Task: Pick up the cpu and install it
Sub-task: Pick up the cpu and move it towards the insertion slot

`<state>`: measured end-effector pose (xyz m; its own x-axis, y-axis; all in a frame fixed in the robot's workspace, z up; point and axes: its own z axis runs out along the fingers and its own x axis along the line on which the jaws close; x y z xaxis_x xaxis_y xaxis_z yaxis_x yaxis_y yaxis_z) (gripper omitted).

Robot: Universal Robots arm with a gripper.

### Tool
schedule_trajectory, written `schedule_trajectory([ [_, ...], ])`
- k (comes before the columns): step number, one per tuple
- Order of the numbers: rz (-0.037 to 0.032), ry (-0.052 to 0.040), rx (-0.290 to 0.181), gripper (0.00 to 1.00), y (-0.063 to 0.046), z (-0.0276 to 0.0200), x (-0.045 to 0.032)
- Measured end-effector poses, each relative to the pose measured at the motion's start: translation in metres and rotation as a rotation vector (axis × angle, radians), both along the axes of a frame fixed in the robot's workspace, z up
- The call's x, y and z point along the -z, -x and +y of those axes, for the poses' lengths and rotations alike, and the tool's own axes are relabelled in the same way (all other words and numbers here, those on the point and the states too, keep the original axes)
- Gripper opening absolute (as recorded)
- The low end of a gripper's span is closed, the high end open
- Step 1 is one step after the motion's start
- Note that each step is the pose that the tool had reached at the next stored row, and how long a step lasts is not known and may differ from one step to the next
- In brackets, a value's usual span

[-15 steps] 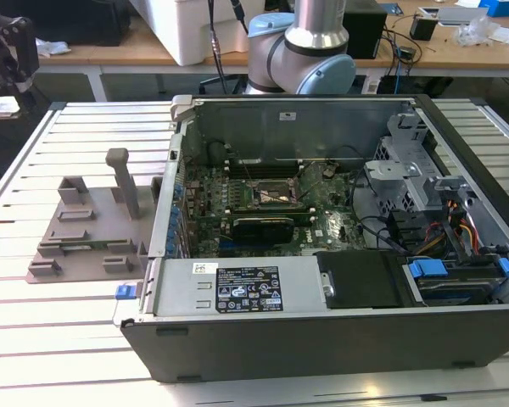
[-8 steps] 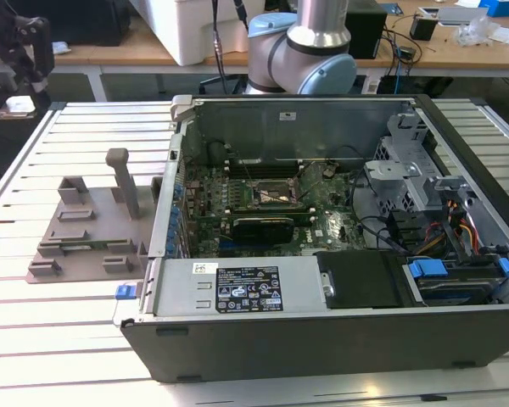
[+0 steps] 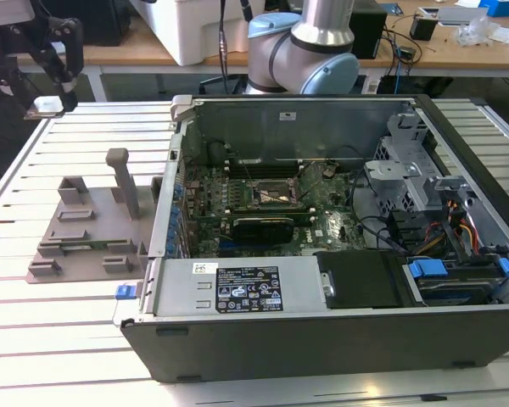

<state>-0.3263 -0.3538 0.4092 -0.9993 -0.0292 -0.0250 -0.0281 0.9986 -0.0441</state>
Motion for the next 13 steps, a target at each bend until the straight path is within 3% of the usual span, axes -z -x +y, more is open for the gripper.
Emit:
schedule_trajectory([
  [7,0.0013,0.0001,0.000,0.55,-0.035,0.0000,0.0004],
  [13,0.0017,0.0000,0.000,0.55,-0.050,0.0000,0.0005],
])
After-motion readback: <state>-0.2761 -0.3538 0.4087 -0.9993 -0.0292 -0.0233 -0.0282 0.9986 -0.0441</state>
